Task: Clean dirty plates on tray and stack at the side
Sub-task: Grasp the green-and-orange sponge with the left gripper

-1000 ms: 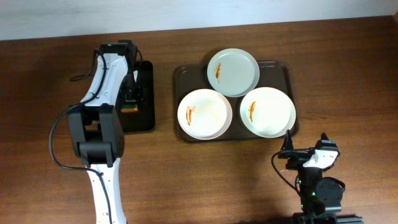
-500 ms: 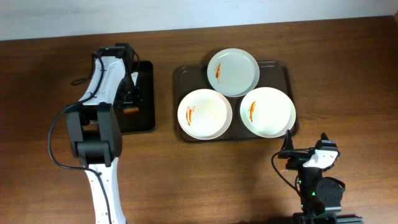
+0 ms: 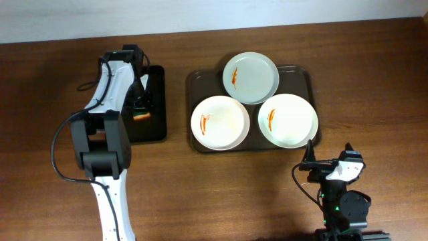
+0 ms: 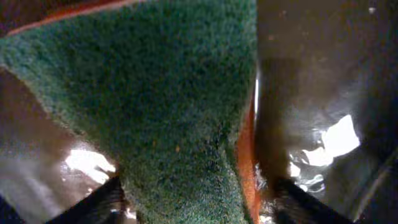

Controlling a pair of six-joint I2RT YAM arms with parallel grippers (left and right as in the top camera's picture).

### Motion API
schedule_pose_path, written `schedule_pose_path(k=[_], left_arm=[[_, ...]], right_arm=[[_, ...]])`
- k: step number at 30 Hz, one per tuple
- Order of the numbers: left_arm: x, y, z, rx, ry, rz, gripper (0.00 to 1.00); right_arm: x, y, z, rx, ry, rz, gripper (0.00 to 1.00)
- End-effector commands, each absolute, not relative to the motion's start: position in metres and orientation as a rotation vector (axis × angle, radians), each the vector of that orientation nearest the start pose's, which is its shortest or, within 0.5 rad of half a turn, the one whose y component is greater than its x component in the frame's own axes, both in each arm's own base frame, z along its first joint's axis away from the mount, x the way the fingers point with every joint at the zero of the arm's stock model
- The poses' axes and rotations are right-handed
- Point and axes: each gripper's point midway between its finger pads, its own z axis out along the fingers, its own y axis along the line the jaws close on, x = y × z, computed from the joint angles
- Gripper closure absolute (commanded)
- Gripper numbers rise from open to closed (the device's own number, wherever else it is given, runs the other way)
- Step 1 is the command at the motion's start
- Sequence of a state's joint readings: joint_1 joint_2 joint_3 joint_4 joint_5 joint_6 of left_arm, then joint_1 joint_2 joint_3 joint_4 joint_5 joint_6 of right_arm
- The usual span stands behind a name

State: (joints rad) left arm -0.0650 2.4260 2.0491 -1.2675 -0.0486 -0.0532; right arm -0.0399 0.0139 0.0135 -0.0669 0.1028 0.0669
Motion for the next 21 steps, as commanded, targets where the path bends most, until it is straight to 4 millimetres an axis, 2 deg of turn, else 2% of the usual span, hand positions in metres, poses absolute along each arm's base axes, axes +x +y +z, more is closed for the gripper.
schedule_pose_path(k=[1, 2, 7, 8, 10, 11, 12, 13, 14, 15, 16, 17, 18, 20, 21], left_arm=[[0.449, -0.021, 0.0, 0.02, 3.227, 0.075, 0.69], [0.449, -0.021, 0.0, 0.02, 3.227, 0.074, 1.0], [0.453, -0.021, 0.0, 0.019, 3.21, 0.075, 0.99], [0.455, -0.02, -0.001, 0.019, 3.201, 0.083, 0.68], [0.463, -0.021, -0.001, 0.018, 3.167, 0.08, 0.18], [0.47, -0.021, -0.001, 0.017, 3.141, 0.077, 0.0], [0.475, -0.021, -0.001, 0.016, 3.12, 0.074, 0.0], [0.478, -0.022, -0.001, 0.015, 3.107, 0.072, 0.04], [0.481, -0.022, -0.001, 0.015, 3.097, 0.072, 0.33], [0.482, -0.022, -0.001, 0.015, 3.092, 0.071, 0.55], [0.484, -0.022, -0.001, 0.014, 3.084, 0.07, 0.71], [0.486, -0.022, -0.001, 0.014, 3.073, 0.07, 0.95], [0.488, -0.021, 0.0, 0.013, 3.066, 0.075, 1.0], [0.491, -0.017, 0.0, 0.011, 3.052, 0.11, 1.0], [0.491, -0.016, 0.0, 0.011, 3.051, 0.121, 0.92]], right_arm=[[0.244, -0.029, 0.157, 0.164, 1.636, -0.073, 0.01], [0.244, -0.029, 0.157, 0.164, 1.636, -0.073, 0.02], [0.244, -0.029, 0.157, 0.164, 1.636, -0.073, 0.02], [0.244, -0.029, 0.157, 0.164, 1.636, -0.073, 0.02], [0.244, -0.029, 0.157, 0.164, 1.636, -0.073, 0.02], [0.244, -0.029, 0.157, 0.164, 1.636, -0.073, 0.02], [0.244, -0.029, 0.157, 0.164, 1.636, -0.073, 0.02], [0.244, -0.029, 0.157, 0.164, 1.636, -0.073, 0.01], [0.244, -0.029, 0.157, 0.164, 1.636, -0.073, 0.02], [0.244, -0.029, 0.157, 0.164, 1.636, -0.073, 0.01], [0.244, -0.029, 0.157, 0.164, 1.636, -0.073, 0.02], [0.244, -0.029, 0.157, 0.164, 1.636, -0.073, 0.02], [0.244, -0.029, 0.157, 0.164, 1.636, -0.073, 0.02], [0.244, -0.029, 0.157, 0.164, 1.636, -0.073, 0.02], [0.244, -0.029, 0.157, 0.164, 1.636, -0.073, 0.02]])
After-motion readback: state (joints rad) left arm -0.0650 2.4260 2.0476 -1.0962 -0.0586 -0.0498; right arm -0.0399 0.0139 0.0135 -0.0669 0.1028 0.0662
